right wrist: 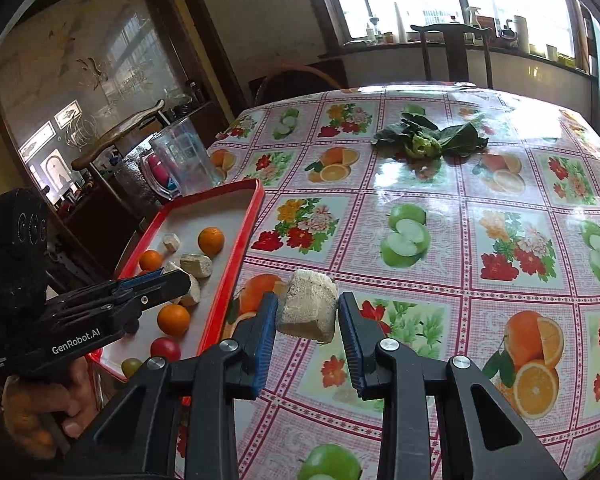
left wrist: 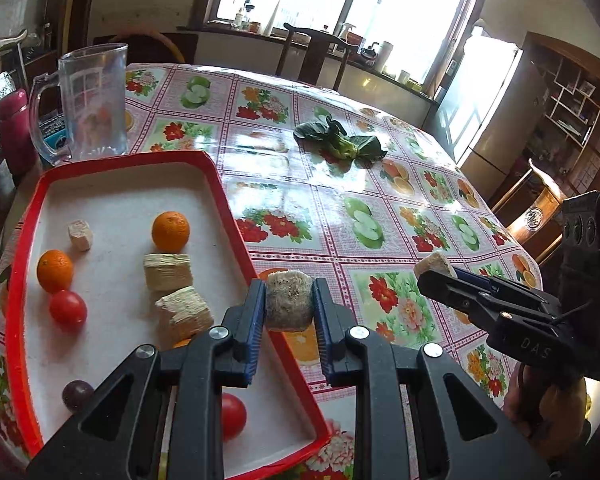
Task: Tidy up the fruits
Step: 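Carry both beige items over the tray and open both grippers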
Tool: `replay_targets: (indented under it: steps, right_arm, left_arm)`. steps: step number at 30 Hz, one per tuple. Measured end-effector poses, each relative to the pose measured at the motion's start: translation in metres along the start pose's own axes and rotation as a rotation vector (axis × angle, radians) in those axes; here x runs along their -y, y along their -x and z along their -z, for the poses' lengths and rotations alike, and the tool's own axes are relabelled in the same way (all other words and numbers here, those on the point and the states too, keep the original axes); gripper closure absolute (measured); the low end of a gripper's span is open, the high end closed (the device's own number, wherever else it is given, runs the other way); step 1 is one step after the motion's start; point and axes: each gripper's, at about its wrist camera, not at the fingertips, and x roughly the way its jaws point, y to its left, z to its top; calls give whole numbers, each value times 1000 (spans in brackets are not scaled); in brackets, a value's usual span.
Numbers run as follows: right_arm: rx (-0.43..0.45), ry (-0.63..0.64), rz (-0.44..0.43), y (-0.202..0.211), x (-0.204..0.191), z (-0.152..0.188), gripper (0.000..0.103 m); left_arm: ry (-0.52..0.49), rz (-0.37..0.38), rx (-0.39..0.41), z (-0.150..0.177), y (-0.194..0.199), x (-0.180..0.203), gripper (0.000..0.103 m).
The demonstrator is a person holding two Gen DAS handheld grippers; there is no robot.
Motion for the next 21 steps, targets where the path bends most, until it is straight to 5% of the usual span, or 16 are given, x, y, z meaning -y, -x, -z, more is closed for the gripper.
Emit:
replay_targets:
  steps: [21]
  right_arm:
    - [-50, 116, -81, -33, -71, -12, 71]
  left_arm:
    - [81, -69, 49, 9, 34, -57, 82]
